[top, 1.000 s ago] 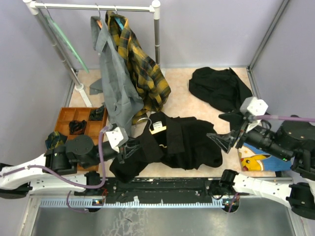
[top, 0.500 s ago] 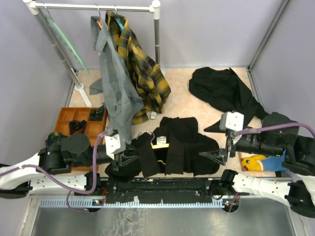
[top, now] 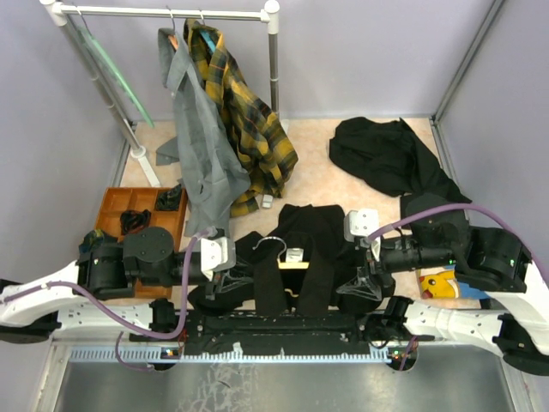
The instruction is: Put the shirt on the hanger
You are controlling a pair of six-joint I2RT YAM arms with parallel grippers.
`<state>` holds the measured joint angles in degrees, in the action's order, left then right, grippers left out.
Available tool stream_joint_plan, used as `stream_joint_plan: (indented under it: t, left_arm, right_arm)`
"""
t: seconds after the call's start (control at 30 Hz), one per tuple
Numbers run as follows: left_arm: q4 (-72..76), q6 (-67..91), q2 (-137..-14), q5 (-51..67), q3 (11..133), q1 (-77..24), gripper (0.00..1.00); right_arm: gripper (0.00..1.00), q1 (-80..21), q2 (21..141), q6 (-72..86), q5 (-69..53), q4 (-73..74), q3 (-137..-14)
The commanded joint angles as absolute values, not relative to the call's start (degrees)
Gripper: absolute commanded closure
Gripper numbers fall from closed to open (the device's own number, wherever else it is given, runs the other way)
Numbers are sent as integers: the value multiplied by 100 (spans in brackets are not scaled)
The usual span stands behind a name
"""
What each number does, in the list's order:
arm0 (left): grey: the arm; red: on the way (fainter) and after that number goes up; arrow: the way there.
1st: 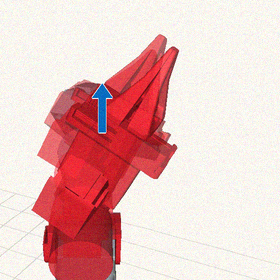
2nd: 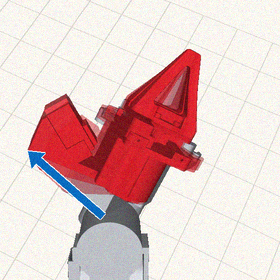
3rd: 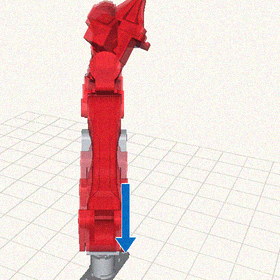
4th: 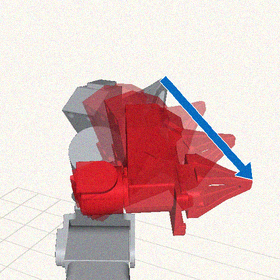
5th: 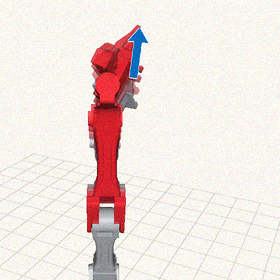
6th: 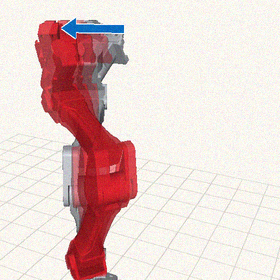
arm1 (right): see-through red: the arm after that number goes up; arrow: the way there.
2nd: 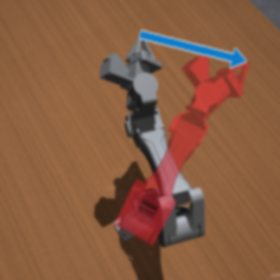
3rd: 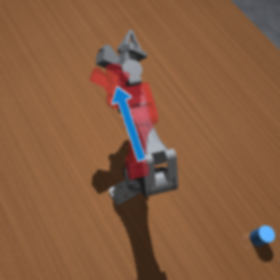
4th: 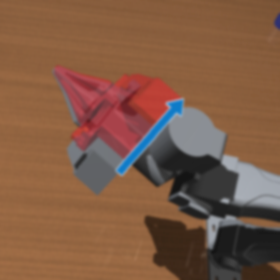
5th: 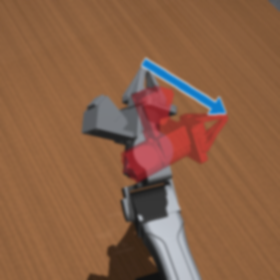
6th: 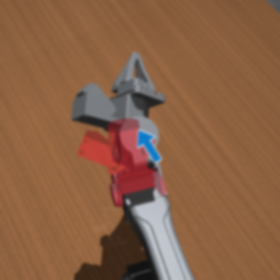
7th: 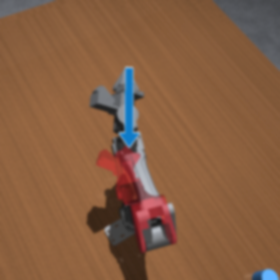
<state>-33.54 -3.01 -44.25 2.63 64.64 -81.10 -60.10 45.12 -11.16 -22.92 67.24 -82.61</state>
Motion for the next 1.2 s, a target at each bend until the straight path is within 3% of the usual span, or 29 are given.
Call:
stream_joint_plan:
  t: [0.0, 0.17, 0.47, 0.5, 0.67, 0.73, 0.8, 0.93, 1.17]
  left_arm:
    - [-3001, -377, -4423, 470, 6768, -8095, 100]
    - [-3032, -375, -4519, 535, 6803, -8094, 100]
    - [-2912, -386, -4659, 210, 6964, -8095, 99]
    - [-2899, -313, -4702, -53, 6994, -8095, 92]
    - [-3183, 28, -5097, -1057, 7348, -8095, 56]
    - [-3188, 13, -5166, -1288, 7385, -8093, 30]
    - [-3265, 11, -5224, -1565, 7448, -8095, 14]
    - [-3425, 76, -5281, -2417, 7508, -8094, 9]
    - [-3415, 414, -4833, -3984, 7032, -8095, 8]
  right_arm:
    - [38, -6003, 4509, -1004, -2592, 6542, -8194]
    - [52, -6006, 4544, -947, -2662, 6434, -8189]
    - [94, -6003, 4658, -824, -2515, 6518, -8532]
    - [100, -6011, 4658, -778, -2434, 6533, -8670]
    - [100, -6005, 4478, -636, -1552, 6656, -9234]
    - [100, -6010, 4446, -660, -1213, 6831, -9298]
    - [100, -6003, 4452, -676, -972, 7017, -9376]
    - [100, -6003, 4323, -642, -759, 7066, -9417]
    - [100, -6003, 3946, -589, -565, 6877, -9452]
